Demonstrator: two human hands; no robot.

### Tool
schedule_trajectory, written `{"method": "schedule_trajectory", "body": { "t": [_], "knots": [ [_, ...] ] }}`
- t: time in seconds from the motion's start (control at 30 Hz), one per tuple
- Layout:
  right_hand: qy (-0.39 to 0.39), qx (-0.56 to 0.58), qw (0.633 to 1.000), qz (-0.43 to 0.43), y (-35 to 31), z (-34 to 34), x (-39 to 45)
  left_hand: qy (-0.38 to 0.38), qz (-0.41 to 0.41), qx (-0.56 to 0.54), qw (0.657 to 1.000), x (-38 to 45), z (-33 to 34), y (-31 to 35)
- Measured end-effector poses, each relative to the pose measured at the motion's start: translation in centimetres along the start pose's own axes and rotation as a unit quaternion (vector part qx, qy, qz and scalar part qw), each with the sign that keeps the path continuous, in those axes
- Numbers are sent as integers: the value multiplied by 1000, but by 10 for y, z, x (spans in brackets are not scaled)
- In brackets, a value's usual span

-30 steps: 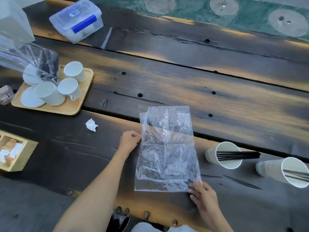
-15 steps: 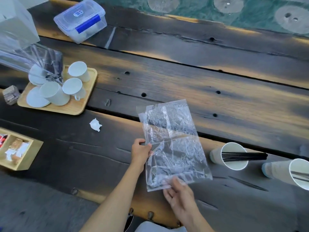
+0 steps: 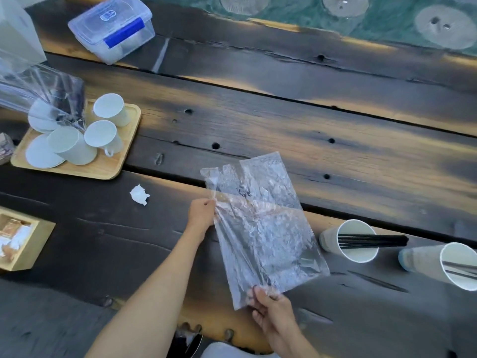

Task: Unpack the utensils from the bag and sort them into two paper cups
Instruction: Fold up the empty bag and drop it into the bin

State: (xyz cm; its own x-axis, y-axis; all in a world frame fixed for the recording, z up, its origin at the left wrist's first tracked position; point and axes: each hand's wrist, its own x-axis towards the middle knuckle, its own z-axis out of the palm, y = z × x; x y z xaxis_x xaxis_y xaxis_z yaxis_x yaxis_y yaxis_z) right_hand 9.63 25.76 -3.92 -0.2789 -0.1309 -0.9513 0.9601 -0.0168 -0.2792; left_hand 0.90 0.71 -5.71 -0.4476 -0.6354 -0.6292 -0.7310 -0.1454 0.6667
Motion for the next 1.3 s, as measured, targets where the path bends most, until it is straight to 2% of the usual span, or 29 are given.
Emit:
{"method": "schedule_trajectory", "body": {
  "t": [0.1, 0.2, 0.27, 0.3, 0.37, 0.4, 0.5, 0.6, 0.73, 0.87, 0.97, 1.03, 1.13, 1.2, 1.3],
  "knots": [
    [7, 1, 1000, 26, 1, 2, 3, -26, -13, -22, 999, -1, 2, 4],
    [-48, -44, 988, 139, -2, 4, -2, -41, 9, -10, 999, -1, 4, 2],
    [-112, -156, 962, 196, -6, 1, -8, -37, 19, 3, 999, 0, 2, 2],
    [-142, -244, 940, 190, -6, -3, -10, -37, 26, 10, 999, 3, 0, 1],
    [-154, -381, 904, 114, -10, -7, -13, -38, 52, 32, 997, 5, -5, -2],
    [-136, -396, 906, 62, -15, -8, -11, -36, 64, 53, 996, 5, -8, -3],
    [-45, -340, 932, -119, -51, -2, 0, -8, 97, 126, 987, 9, -13, -8],
    [41, -284, 930, -230, -110, 15, 10, 14, 109, 167, 980, 6, -19, -1],
    [117, -221, 928, -275, -176, 39, 30, 33, 84, 134, 987, 13, -27, 6],
    [194, -289, 907, -236, -214, 49, 65, 34, 68, 83, 994, 26, -31, 17],
    [275, -365, 860, -227, -226, 50, 76, 29, 58, 36, 997, 34, -28, 27],
    [298, -392, 840, -228, -229, 51, 79, 27, 52, 34, 998, 38, -23, 35],
    [281, -396, 851, -199, -224, 51, 91, -1, 25, 20, 999, 41, -14, 43],
    [245, -348, 886, -182, -219, 49, 97, -6, 13, 10, 1000, 42, -11, 46],
    [178, -204, 946, -180, -219, 46, 90, 2, 26, -17, 1000, 44, -13, 50]
  ]
}}
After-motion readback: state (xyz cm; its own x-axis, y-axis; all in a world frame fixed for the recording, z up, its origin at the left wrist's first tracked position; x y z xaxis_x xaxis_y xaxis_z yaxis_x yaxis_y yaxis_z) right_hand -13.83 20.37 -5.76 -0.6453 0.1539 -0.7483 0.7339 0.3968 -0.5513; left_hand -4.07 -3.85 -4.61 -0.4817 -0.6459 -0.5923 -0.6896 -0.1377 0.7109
